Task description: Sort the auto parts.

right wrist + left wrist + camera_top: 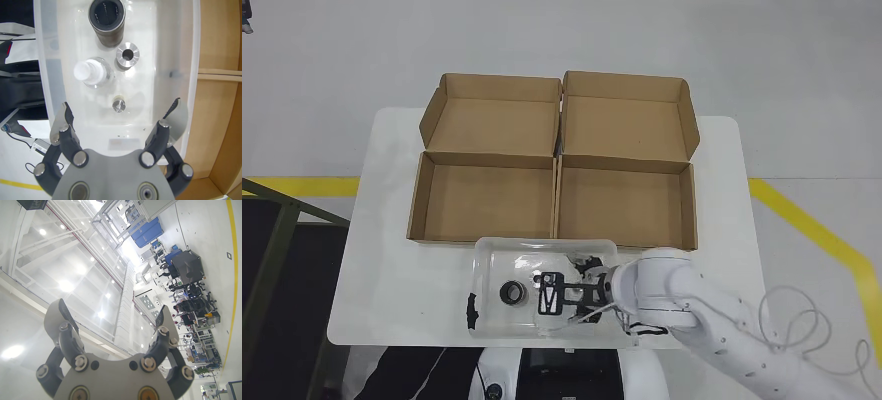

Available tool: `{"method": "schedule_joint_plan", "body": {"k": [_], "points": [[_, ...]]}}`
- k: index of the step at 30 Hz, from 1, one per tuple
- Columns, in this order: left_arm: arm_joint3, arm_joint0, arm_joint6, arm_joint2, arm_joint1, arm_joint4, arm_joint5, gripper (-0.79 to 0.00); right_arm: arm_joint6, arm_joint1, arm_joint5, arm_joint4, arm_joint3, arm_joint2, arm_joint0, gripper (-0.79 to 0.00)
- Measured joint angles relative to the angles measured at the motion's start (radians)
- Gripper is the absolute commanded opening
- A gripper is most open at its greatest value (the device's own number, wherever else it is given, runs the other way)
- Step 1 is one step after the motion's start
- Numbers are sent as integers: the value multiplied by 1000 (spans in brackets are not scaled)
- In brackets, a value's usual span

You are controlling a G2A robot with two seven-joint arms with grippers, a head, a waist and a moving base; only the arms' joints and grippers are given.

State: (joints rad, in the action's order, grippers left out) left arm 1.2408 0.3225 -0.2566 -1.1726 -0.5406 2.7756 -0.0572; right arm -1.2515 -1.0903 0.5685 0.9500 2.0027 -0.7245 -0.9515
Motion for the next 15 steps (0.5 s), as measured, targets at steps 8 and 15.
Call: {"method": "schedule_joint_plan", "body": {"k": [8,15], "points": [[0,0,0,0,0,0,0,0,-4,1,-8,2,-44,12,16,-105],[0,0,0,0,0,0,0,0,17,-4,-16,17,-90,30,20,-132]]}}
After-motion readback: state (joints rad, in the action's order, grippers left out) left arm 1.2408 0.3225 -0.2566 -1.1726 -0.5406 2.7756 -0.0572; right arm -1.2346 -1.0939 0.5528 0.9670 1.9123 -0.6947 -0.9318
